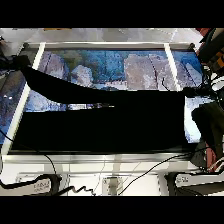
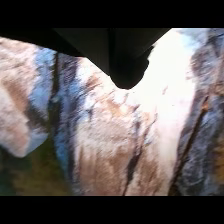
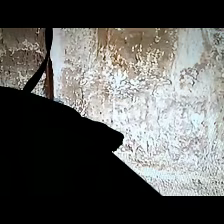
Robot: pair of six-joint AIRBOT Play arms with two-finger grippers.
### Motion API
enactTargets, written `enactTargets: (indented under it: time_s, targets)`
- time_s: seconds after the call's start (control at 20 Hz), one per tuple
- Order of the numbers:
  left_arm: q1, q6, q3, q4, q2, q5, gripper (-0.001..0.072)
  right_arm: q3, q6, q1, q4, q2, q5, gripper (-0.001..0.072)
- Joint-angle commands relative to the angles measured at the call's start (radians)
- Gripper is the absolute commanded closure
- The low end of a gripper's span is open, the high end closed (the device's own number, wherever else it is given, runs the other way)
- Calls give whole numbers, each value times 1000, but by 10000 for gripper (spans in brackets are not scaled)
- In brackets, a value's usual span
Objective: Fold the clothes and pants, and hang the long-sleeved shirts on hangers.
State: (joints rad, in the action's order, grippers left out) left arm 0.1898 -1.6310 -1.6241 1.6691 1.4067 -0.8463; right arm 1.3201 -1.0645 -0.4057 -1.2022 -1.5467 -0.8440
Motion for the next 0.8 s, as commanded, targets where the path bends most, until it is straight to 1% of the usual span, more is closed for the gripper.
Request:
enactTargets:
  time_s: [0.0, 0.1, 0.3, 0.4, 0.45, 0.5, 0.6, 0.65, 0.75]
  targets:
    - [18, 0, 0, 140, -1, -58, 695, 1, 0, 0, -10, 1, -1, 696]
    - [33, -1, 0, 137, -1, 8, 695, 1, 0, 1, -6, 1, 4, 696]
    - [28, -12, -2, 130, -2, 273, 695, 1, -1, 2, 40, 1, 35, 697]
    - [26, -11, -2, 130, -8, 348, 695, 1, -1, 2, 61, 1, 54, 697]
    - [27, -11, -2, 130, -10, 341, 696, 1, -1, 2, 61, 1, 53, 697]
    - [34, -11, -2, 130, -8, 298, 696, 1, -1, 2, 61, 1, 50, 696]
    - [57, -11, 23, 139, 6, 103, 698, 1, -1, 2, 61, 1, 38, 696]
    - [74, -10, 81, 150, 10, 39, 698, 1, -1, 2, 61, 0, 30, 696]
    - [111, -13, 264, 151, 3, 22, 698, 0, -1, 2, 57, 0, 13, 697]
